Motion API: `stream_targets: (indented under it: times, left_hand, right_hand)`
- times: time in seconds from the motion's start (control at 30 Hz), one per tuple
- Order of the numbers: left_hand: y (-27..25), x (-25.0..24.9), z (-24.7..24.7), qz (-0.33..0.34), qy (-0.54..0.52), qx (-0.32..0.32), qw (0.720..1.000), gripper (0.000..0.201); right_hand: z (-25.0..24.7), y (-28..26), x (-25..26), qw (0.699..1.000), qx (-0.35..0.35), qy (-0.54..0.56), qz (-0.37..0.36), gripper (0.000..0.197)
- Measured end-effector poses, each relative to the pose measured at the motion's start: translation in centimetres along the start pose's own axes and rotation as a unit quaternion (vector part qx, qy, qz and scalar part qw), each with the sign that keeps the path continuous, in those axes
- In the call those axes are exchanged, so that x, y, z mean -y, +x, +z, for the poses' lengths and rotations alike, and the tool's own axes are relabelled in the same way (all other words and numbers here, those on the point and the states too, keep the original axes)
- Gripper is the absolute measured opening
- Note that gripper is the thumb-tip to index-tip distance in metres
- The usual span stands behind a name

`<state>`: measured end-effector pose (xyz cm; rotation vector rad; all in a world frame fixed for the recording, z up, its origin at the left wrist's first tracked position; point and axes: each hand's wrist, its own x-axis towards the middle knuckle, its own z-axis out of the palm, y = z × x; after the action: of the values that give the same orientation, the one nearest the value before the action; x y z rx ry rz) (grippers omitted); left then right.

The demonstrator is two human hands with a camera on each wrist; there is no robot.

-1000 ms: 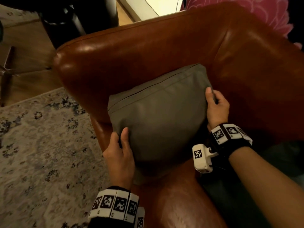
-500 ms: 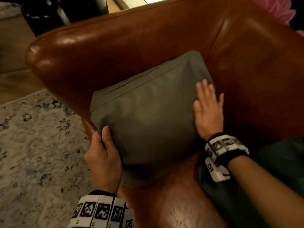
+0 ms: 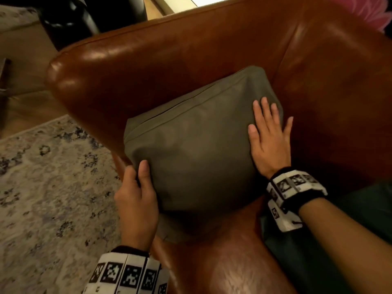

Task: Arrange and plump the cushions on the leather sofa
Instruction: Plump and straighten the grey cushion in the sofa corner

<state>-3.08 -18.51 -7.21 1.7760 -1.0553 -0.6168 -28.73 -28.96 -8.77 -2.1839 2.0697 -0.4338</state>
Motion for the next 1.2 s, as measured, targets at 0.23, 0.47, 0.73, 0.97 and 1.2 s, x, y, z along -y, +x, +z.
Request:
stream_targets:
  times: [0.23, 0.47, 0.73, 0.97, 1.2]
  left_hand:
    - [-0.4, -5.2, 2.0, 0.141, 0.262, -0.04, 0.954, 0.053]
    - [2.4, 0.0, -1.4, -0.082, 0.191, 0.002, 0.978, 0.065]
    - [2.6, -3.8, -1.1, -0.143, -0.091, 0.11, 0.979, 0.059]
    - [3.7, -2.9, -1.1, -0.073, -0.052, 0.077, 0.993, 0.026]
    - [3.7, -3.3, 0.0, -0.025, -0.043, 0.066, 0.997, 0.03]
  right_hand:
    - [-1.5, -1.1, 8.9, 0.967, -0.004, 0.033, -0.254, 0.054]
    - [-1.0, 4.0, 3.7, 0.983, 0.055, -0.065, -0.162, 0.055]
    - [-2.3, 2.2, 6.6, 0.986, 0.088, 0.049, -0.134, 0.059]
    - [-1.4, 2.5, 9.0, 0.957, 0.097, -0.018, -0.274, 0.052]
    - [-2.9, 6.1, 4.9, 0.989, 0.122, -0.031, -0.073, 0.056]
